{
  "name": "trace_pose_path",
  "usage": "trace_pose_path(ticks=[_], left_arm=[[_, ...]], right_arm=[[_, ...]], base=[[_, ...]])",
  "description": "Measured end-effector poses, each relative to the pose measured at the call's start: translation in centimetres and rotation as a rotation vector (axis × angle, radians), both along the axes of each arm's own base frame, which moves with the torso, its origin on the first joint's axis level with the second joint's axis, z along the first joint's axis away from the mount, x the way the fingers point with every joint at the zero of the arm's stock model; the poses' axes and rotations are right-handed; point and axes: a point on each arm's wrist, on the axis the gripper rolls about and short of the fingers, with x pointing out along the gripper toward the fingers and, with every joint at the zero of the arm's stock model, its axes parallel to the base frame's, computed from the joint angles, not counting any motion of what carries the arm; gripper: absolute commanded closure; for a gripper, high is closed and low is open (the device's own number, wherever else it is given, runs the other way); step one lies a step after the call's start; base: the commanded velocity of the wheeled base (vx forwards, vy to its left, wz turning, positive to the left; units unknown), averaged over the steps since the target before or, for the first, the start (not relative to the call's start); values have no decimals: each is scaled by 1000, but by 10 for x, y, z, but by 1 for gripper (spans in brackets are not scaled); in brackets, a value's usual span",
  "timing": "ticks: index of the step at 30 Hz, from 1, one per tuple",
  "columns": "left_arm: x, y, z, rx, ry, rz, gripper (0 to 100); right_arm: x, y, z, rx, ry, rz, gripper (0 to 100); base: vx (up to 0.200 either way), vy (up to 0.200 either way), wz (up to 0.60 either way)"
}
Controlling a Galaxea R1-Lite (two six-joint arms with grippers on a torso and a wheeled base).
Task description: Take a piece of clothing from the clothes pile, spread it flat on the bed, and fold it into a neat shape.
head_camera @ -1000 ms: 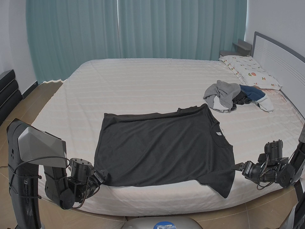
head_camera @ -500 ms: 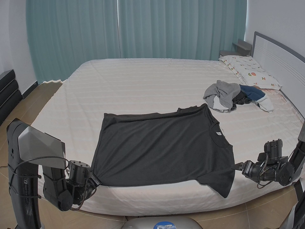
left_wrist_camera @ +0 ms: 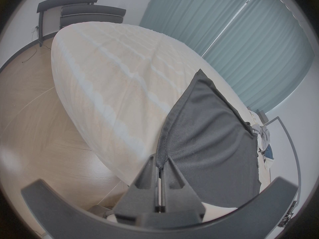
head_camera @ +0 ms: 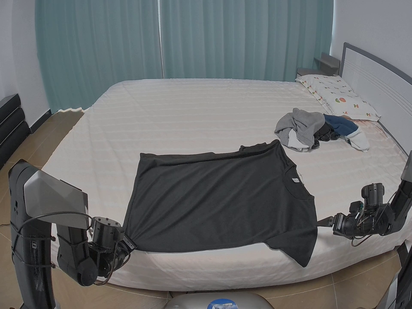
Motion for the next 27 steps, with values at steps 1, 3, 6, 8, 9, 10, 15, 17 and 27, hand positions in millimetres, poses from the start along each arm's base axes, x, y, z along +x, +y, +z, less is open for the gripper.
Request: trace_pose_path(ticks=[1, 3, 6, 8, 9, 10, 15, 17, 27], left_arm=[[0, 0, 1, -4, -8, 2, 100], [1, 0, 2, -9, -21, 4, 100], [2, 0, 2, -12, -27, 7, 100], [2, 1, 3, -12, -28, 8, 100], [2, 1, 3, -12, -28, 10, 100], [2, 1, 3, -13, -29, 11, 100], [4, 4, 3, -15, -32, 22, 100], [4, 4, 3, -15, -32, 23, 100], [4, 6, 3, -24, -32, 37, 100]], right_arm=[[2, -1, -1, 3, -1, 3, 0], [8, -3, -4, 11, -4, 9, 0], [16, -4, -9, 16, -6, 13, 0], [22, -5, -11, 17, -10, 15, 0], [25, -5, -12, 16, -13, 17, 0], [29, -5, -13, 16, -17, 18, 0], [44, -2, -18, 20, -4, 32, 0], [48, 0, -20, 22, 0, 41, 0], [65, 14, -28, 13, -7, 69, 100]], base=[[0, 0, 0], [0, 0, 0], [0, 0, 0], [0, 0, 0], [0, 0, 0], [0, 0, 0], [0, 0, 0], [0, 0, 0], [0, 0, 0]])
